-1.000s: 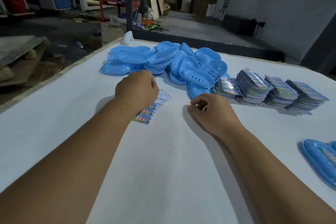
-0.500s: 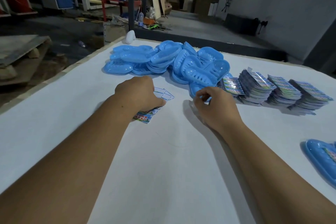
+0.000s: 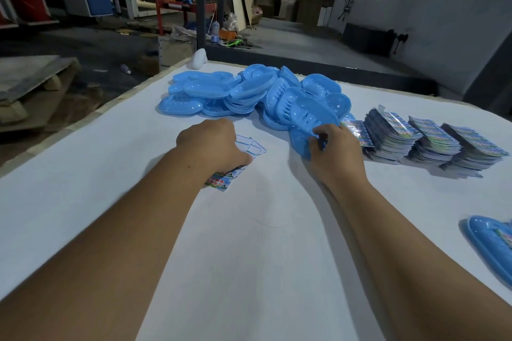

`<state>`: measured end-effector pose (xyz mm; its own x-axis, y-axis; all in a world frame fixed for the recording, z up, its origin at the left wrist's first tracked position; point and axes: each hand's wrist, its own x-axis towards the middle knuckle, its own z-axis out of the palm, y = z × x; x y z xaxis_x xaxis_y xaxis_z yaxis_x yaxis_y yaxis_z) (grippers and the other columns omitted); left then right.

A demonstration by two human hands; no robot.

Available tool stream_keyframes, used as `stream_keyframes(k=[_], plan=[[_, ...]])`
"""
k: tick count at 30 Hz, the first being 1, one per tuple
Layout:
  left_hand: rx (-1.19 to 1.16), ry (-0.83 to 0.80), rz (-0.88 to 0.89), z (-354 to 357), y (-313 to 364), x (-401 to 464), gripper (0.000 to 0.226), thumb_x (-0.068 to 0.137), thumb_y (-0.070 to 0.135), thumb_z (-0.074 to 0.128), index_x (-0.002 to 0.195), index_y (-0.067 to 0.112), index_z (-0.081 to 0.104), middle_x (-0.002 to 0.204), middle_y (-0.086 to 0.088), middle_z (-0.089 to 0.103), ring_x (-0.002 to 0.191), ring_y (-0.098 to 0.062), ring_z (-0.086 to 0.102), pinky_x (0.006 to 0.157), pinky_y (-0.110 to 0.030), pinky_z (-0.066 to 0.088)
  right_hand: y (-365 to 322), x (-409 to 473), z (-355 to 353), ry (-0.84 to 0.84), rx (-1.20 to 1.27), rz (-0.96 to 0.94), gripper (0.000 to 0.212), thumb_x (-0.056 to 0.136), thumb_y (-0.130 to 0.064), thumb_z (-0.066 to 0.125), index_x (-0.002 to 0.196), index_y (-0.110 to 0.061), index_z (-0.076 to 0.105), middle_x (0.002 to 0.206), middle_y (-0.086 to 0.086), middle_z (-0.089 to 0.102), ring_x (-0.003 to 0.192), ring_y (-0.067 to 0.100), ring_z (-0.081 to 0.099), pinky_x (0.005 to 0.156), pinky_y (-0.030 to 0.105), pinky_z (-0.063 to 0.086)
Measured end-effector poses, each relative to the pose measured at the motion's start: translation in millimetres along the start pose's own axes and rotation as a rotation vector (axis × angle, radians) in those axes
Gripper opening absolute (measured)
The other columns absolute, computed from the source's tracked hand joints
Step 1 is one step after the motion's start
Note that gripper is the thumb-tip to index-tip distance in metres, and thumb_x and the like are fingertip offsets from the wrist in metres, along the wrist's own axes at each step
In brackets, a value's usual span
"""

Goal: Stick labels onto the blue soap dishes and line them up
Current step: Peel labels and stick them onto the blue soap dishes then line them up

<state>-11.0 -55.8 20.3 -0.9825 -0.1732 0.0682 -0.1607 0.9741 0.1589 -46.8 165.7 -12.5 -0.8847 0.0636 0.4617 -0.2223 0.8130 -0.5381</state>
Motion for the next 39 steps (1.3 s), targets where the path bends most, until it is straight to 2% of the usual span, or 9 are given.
stream_keyframes(k=[6, 9, 12, 17, 22, 28, 30, 33, 39], plan=[[-0.069, 0.098, 0.055, 3, 4, -3, 0.053, 0.082, 0.062, 0.067, 0.122, 0.028, 0.059, 0.121, 0.004, 0.062, 0.093, -0.017, 0.054, 0.069, -0.031, 0.039, 0, -3, -5, 0.007, 0.028, -0.011, 0.017, 0.089, -0.001, 0.055, 0.091, -0.003, 0.071, 0.102, 0.012, 0.06, 0.088, 0.025, 0.054, 0.066, 0.024, 0.028], [-0.175, 0.16, 0.14, 6, 11, -6, 0.053, 0.086, 0.055, 0.069, 0.131, 0.031, 0.055, 0.132, 0.002, 0.055, 0.106, -0.018, 0.055, 0.079, -0.032, 0.041, 0, -5, -9, -0.029, -0.022, -0.041, 0.015, 0.088, 0.0, 0.052, 0.081, -0.001, 0.066, 0.098, 0.013, 0.058, 0.091, 0.033, 0.055, 0.072, 0.031, 0.036], [-0.241, 0.304, 0.342, 7, 20, -10, 0.058, 0.088, 0.04, 0.074, 0.139, 0.028, 0.05, 0.142, 0.003, 0.048, 0.125, -0.022, 0.051, 0.098, -0.036, 0.043, -2, -6, -14, -0.042, -0.083, -0.113, 0.014, 0.096, -0.008, 0.05, 0.092, -0.012, 0.062, 0.106, 0.009, 0.061, 0.1, 0.032, 0.053, 0.084, 0.037, 0.041], [-0.219, 0.405, 0.603, 4, 30, -17, 0.079, 0.082, 0.034, 0.081, 0.15, 0.029, 0.041, 0.155, 0.006, 0.039, 0.139, -0.019, 0.04, 0.111, -0.043, 0.038, -4, -14, -28, -0.028, 0.229, -0.178, 0.016, 0.104, -0.017, 0.047, 0.095, -0.025, 0.058, 0.085, -0.018, 0.06, 0.078, 0.0, 0.054, 0.065, 0.012, 0.037], [-0.346, 0.241, 0.724, 8, 36, -22, 0.076, 0.071, 0.037, 0.086, 0.139, 0.03, 0.051, 0.133, 0.012, 0.055, 0.113, -0.009, 0.055, 0.093, -0.034, 0.05, -9, -12, -34, -0.151, 0.546, 0.031, 0.029, 0.105, -0.009, 0.043, 0.088, -0.02, 0.063, 0.089, -0.004, 0.065, 0.083, 0.013, 0.059, 0.078, 0.033, 0.047], [-0.306, 0.064, 0.587, 16, 31, -25, 0.063, 0.054, 0.07, 0.071, 0.111, 0.055, 0.052, 0.093, 0.026, 0.061, 0.081, 0.006, 0.059, 0.069, -0.026, 0.053, -5, -15, -32, -0.377, 0.487, 0.206, 0.031, 0.103, -0.012, 0.047, 0.081, -0.017, 0.068, 0.083, 0.003, 0.067, 0.069, 0.017, 0.062, 0.058, 0.026, 0.049], [-0.297, 0.034, 0.578, 18, 31, -26, 0.061, 0.052, 0.074, 0.071, 0.107, 0.054, 0.053, 0.09, 0.028, 0.061, 0.079, 0.009, 0.058, 0.066, -0.023, 0.052, -2, -15, -31, -0.381, 0.397, 0.193, 0.029, 0.1, -0.017, 0.052, 0.078, -0.019, 0.07, 0.077, -0.002, 0.068, 0.064, 0.013, 0.062, 0.049, 0.022, 0.046], [-0.278, 0.013, 0.546, 18, 32, -27, 0.062, 0.051, 0.077, 0.069, 0.105, 0.05, 0.058, 0.091, 0.025, 0.06, 0.079, 0.007, 0.058, 0.067, -0.024, 0.054, 2, -15, -32, -0.314, 0.097, 0.055, 0.025, 0.095, -0.03, 0.06, 0.072, -0.024, 0.068, 0.071, -0.009, 0.066, 0.063, 0.006, 0.059, 0.051, 0.023, 0.04], [-0.218, -0.054, 0.544, 16, 33, -24, 0.067, 0.054, 0.084, 0.063, 0.11, 0.047, 0.062, 0.097, 0.025, 0.051, 0.089, 0.006, 0.053, 0.07, -0.021, 0.043, -1, -17, -38, -0.16, 0.06, 0.024, 0.027, 0.09, -0.028, 0.057, 0.074, -0.011, 0.07, 0.073, 0.005, 0.073, 0.072, 0.028, 0.066, 0.068, 0.041, 0.057]])
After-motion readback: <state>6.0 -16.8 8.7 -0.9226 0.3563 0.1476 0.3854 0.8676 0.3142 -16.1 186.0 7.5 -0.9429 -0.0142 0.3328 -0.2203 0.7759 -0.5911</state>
